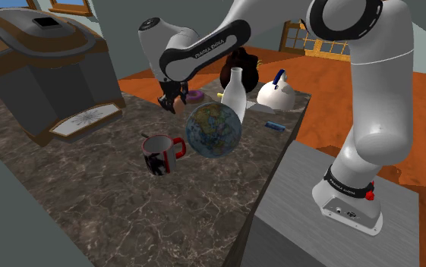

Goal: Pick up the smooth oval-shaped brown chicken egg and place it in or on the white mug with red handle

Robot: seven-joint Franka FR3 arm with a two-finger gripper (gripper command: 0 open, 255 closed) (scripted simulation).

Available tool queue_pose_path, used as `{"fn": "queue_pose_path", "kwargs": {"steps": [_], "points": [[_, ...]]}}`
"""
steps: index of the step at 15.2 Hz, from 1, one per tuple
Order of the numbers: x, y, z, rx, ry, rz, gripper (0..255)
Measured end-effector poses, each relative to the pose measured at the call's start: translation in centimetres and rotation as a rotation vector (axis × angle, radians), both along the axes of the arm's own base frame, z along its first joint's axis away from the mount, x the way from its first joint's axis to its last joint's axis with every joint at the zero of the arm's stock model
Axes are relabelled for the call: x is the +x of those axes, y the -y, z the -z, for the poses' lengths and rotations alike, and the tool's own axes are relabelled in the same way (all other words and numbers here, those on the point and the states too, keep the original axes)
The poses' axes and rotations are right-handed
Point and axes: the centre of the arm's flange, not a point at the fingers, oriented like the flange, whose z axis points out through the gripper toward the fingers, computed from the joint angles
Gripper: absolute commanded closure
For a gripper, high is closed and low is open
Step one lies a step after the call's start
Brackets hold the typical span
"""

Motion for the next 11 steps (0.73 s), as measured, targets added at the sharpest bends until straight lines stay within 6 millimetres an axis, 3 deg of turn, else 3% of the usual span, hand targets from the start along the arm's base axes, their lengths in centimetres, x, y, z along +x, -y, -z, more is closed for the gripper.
{"fn": "queue_pose_path", "kwargs": {"steps": [11], "points": [[0.1,0.0,-5.8,0.0,0.0,0.0,255]]}}
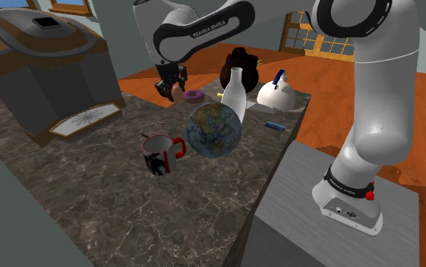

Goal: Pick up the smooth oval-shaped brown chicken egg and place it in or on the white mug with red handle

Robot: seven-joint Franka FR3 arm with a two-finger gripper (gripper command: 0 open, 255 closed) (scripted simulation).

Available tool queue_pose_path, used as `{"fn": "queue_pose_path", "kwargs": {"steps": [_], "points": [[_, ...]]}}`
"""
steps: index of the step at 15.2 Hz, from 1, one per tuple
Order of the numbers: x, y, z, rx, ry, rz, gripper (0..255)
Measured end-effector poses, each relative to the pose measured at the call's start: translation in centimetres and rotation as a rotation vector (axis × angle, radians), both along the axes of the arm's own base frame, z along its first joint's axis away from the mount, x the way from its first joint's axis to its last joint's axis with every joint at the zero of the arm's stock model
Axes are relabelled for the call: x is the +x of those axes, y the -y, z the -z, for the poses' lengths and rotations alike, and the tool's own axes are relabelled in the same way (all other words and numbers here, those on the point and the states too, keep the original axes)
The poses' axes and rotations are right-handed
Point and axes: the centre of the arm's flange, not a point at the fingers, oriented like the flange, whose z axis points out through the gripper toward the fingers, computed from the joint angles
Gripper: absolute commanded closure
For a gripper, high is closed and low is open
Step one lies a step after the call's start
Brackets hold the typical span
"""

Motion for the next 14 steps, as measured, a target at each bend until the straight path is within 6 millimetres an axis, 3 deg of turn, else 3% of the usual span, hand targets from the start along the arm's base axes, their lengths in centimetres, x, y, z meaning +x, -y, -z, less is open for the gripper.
{"fn": "queue_pose_path", "kwargs": {"steps": [11,14], "points": [[0.0,0.0,-5.7,0.0,0.0,0.0,255],[-1.7,-2.2,-6.0,0.0,0.0,0.0,255]]}}
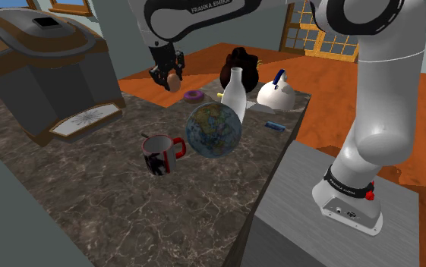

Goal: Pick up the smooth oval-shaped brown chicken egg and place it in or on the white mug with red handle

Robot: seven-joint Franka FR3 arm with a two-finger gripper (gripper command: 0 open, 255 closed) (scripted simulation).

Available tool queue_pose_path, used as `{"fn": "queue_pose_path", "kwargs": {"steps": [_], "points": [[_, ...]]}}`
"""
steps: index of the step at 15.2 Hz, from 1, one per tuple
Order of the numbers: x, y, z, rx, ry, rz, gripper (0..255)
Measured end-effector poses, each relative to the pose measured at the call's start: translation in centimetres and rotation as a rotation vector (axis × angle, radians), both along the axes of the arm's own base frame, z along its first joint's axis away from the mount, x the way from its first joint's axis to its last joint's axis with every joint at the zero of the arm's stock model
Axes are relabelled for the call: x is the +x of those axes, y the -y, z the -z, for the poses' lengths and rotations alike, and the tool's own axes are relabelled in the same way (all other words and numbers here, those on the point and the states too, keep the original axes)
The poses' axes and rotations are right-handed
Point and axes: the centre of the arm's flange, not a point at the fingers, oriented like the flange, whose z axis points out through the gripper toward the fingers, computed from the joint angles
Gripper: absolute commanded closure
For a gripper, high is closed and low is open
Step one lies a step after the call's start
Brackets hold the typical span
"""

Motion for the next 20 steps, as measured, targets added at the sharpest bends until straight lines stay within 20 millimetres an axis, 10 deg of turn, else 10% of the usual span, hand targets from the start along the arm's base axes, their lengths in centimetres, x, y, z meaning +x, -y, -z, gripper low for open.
{"fn": "queue_pose_path", "kwargs": {"steps": [16,20], "points": [[-12.9,-16.2,-0.6,0.0,0.0,-0.001,255],[-13.7,-16.9,0.9,0.0,0.0,0.0,255]]}}
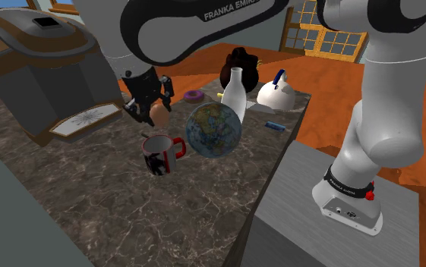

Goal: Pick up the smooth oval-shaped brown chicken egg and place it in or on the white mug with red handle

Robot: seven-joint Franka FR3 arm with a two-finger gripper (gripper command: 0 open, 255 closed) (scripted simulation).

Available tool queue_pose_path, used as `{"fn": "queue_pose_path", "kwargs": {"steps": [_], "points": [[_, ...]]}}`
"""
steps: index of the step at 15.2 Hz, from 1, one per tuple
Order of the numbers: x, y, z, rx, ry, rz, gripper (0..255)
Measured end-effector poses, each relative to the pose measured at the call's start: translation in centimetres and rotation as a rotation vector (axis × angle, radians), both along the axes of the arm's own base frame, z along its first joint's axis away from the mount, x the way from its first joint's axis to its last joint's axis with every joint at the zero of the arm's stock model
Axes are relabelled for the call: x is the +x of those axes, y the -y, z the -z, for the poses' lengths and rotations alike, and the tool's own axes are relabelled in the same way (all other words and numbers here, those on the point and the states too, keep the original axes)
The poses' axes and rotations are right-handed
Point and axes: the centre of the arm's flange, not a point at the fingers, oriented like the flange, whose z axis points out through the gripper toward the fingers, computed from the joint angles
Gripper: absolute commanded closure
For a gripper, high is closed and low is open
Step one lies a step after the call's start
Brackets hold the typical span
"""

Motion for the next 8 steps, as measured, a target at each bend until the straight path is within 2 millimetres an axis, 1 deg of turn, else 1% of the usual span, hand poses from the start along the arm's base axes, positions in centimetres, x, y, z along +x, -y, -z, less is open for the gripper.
{"fn": "queue_pose_path", "kwargs": {"steps": [4,5,8], "points": [[-0.1,-0.3,2.0,0.0,0.0,0.0,255],[-0.1,0.0,2.5,0.0,0.0,0.0,255],[-0.1,-0.1,4.2,0.0,0.0,0.0,255]]}}
